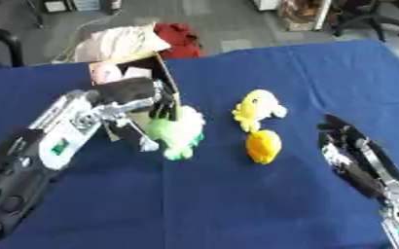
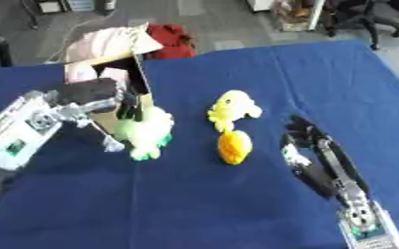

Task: Pick up objects on the table and place them in the box.

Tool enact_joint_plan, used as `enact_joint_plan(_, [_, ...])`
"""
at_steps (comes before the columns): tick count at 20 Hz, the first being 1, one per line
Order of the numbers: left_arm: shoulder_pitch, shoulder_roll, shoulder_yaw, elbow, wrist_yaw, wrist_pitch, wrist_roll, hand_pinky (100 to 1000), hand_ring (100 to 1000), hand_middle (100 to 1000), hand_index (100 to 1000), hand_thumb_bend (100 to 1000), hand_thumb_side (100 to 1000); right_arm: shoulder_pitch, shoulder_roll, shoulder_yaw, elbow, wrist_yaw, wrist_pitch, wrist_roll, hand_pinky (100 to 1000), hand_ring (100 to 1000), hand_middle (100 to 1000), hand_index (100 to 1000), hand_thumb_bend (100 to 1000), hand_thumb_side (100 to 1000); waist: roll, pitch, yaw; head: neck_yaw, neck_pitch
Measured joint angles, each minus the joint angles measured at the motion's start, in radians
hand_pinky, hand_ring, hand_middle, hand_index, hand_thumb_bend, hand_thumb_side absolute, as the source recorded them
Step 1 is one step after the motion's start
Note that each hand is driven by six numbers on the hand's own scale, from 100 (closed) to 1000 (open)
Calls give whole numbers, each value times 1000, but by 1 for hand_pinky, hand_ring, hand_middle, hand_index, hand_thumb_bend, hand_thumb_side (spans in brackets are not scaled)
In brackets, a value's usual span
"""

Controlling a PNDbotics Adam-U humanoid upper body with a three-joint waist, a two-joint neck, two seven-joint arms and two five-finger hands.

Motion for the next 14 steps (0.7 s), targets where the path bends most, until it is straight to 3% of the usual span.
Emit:
enact_joint_plan(5, [-23, 25, 67, 35, -34, 93, 58, 702, 449, 459, 536, 511, 100, 2, 0, 0, 0, 0, 0, 0, 841, 834, 822, 960, 100, 759, 0, 0, -1, -1, 0])
enact_joint_plan(9, [-55, 22, 93, 184, -109, 156, 101, 713, 487, 500, 583, 518, 100, 3, 0, 0, 0, 0, 0, 0, 841, 834, 821, 960, 100, 760, 0, 0, -4, -2, 0])
enact_joint_plan(14, [-93, -15, 106, 352, -181, 177, 138, 718, 499, 511, 594, 519, 100, 4, 0, 0, 0, 0, -1, 1, 842, 834, 821, 960, 100, 760, 0, 0, -9, -2, 0])
